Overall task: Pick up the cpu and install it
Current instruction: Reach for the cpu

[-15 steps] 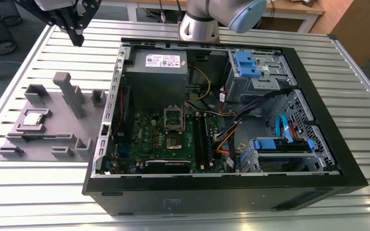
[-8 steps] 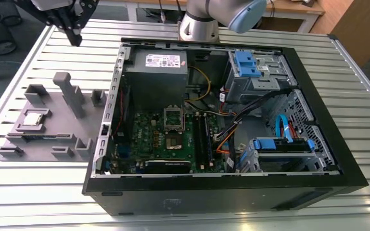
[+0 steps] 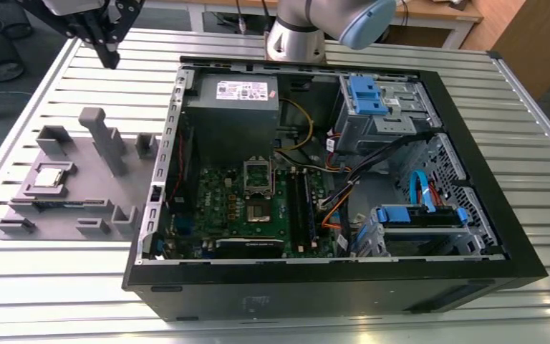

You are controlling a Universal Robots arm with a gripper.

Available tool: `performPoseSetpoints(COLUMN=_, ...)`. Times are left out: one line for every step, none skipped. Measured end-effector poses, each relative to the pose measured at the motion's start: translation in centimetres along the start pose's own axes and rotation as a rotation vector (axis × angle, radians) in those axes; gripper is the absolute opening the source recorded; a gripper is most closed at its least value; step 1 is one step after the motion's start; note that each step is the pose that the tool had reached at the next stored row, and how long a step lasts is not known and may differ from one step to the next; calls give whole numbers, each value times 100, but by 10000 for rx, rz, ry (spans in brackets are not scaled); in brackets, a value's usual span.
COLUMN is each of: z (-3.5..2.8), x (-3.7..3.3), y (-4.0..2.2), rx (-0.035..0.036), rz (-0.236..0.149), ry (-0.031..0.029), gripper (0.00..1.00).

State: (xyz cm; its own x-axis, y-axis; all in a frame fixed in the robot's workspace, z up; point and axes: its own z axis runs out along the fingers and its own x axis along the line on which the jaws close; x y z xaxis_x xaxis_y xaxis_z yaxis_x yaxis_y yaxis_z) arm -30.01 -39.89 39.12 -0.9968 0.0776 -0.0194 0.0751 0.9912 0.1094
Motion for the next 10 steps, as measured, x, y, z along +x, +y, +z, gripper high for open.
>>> performPoseSetpoints(z=0, x=3, y=0, rx=0, rz=0, ry=0, gripper=10)
performPoseSetpoints(z=0, x=6, y=0, rx=0, rz=0, ry=0, gripper=10)
performPoseSetpoints(z=0, x=9, y=-1, rx=0, rz=0, ry=0, gripper=10)
performPoseSetpoints(z=0, x=11, y=-1, rx=-1, rz=0, ry=-1, gripper=10)
performPoseSetpoints(z=0, x=13, y=-1, rx=0, rz=0, ry=0, gripper=10)
performPoseSetpoints(z=0, x=15, y=-1, rx=0, rz=0, ry=0, gripper=10)
performPoseSetpoints(z=-1, x=17, y=-1, rx=0, rz=0, ry=0, gripper=10)
performPoseSetpoints(z=0, x=20, y=-1, rx=0, rz=0, ry=-1, gripper=10)
performPoseSetpoints(z=0, x=22, y=-2, rx=0, rz=0, ry=0, gripper=10)
performPoseSetpoints(z=-1, x=24, y=-2, rx=0, rz=0, ry=0, gripper=10)
